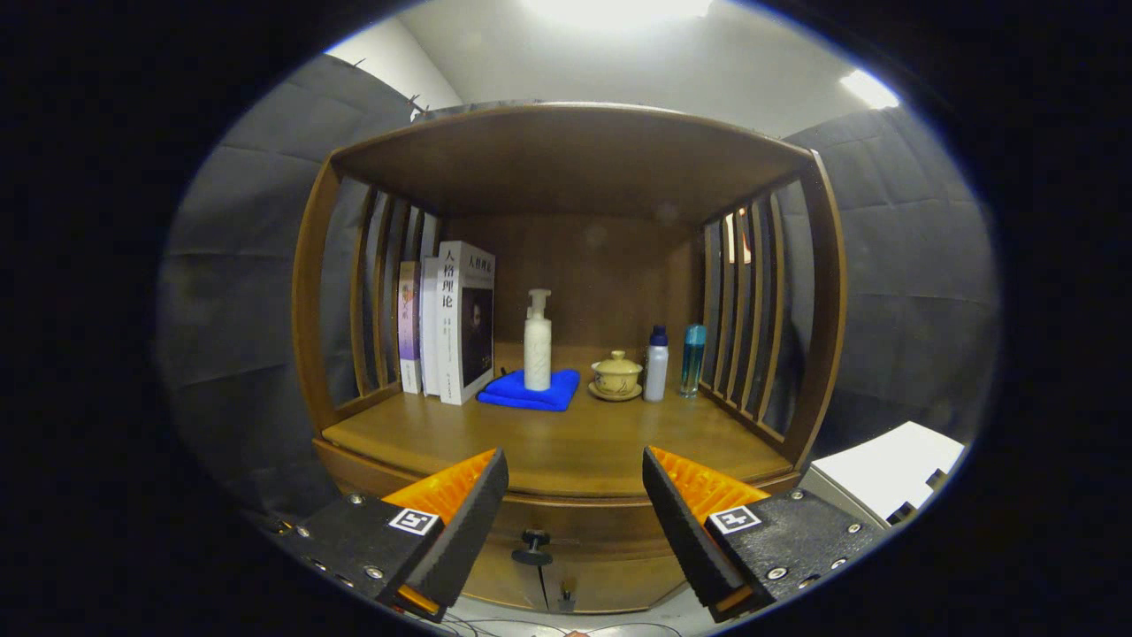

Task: Pull open the drawer, take out the items inside it, and place them on the countertop above the cabinet.

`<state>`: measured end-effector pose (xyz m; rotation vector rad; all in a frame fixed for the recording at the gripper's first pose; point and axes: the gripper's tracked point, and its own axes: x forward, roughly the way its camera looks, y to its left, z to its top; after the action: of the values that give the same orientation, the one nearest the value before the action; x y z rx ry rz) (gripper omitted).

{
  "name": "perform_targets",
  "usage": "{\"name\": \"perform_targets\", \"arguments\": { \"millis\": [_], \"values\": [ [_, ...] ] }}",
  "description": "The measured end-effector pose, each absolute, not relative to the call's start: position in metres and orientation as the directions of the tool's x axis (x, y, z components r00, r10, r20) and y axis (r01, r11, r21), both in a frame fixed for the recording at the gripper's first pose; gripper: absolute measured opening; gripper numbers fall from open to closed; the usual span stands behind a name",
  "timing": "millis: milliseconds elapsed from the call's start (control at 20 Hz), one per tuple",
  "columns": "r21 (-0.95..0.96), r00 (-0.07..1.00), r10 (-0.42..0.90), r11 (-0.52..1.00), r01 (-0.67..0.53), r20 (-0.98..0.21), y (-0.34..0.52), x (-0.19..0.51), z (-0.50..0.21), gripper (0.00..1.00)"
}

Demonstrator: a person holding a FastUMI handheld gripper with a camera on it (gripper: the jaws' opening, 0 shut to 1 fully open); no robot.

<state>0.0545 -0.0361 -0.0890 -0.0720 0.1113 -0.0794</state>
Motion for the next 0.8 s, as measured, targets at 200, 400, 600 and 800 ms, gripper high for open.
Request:
{"name": "perform_targets", "arguments": {
  "millis": [200,400,600,800],
  "values": [
    [-0.061,0.988,-0.068,0.996,0.060,-0.138,-0.027,0.060,-0.110,0.95],
    [-0.063,0.982,-0.075,0.996,0.065,-0.173,-0.025,0.064,-0.136,0.95],
    [-0.061,0.974,-0.085,0.995,0.073,-0.211,-0.022,0.072,-0.163,0.95],
    [-0.102,0.968,-0.097,0.992,0.074,-0.233,-0.020,0.072,-0.181,0.96]
  ]
}}
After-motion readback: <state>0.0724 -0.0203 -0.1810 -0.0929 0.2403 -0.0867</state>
